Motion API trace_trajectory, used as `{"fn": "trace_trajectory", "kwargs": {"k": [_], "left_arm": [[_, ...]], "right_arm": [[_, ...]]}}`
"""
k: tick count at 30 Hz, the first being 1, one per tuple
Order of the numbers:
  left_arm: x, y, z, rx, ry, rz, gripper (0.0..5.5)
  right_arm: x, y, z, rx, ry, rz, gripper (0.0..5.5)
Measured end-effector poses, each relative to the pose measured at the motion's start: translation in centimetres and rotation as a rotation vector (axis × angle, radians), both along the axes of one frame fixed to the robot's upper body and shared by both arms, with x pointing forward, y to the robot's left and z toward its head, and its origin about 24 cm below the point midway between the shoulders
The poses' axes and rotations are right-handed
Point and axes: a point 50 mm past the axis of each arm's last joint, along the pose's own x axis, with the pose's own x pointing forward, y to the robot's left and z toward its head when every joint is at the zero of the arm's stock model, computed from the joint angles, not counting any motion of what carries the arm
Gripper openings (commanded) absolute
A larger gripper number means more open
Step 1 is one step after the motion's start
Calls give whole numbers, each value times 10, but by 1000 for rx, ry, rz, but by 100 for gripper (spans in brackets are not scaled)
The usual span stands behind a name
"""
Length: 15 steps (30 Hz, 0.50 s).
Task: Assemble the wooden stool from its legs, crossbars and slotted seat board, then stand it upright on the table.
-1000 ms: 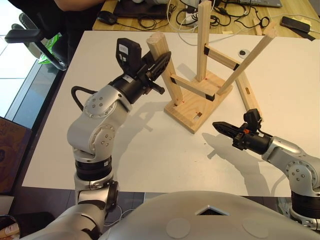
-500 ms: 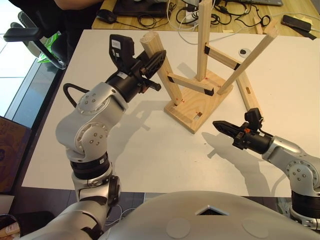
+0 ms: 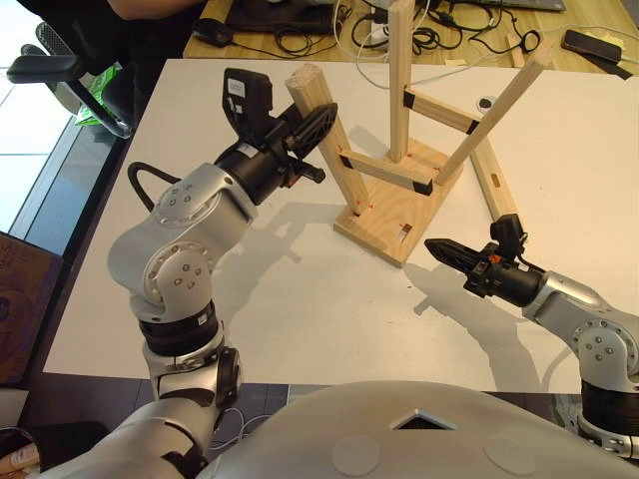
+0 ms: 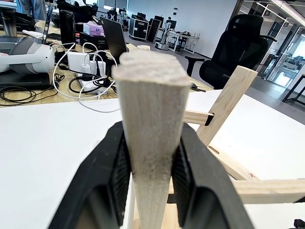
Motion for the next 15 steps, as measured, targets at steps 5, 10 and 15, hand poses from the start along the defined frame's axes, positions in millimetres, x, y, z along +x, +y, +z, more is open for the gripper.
{"fn": "trace_trajectory", "kwargs": {"k": [5,10,15], "left_arm": [[0,3,0,-43,26,23,102],[2,4,7,-59,7,48,102],[2,3,10,-46,10,39,102]], "right_arm": [[0,0,0,8,1,2,0],[0,1,1,16,4,-2,0],[0,0,1,17,0,-8,0]]}}
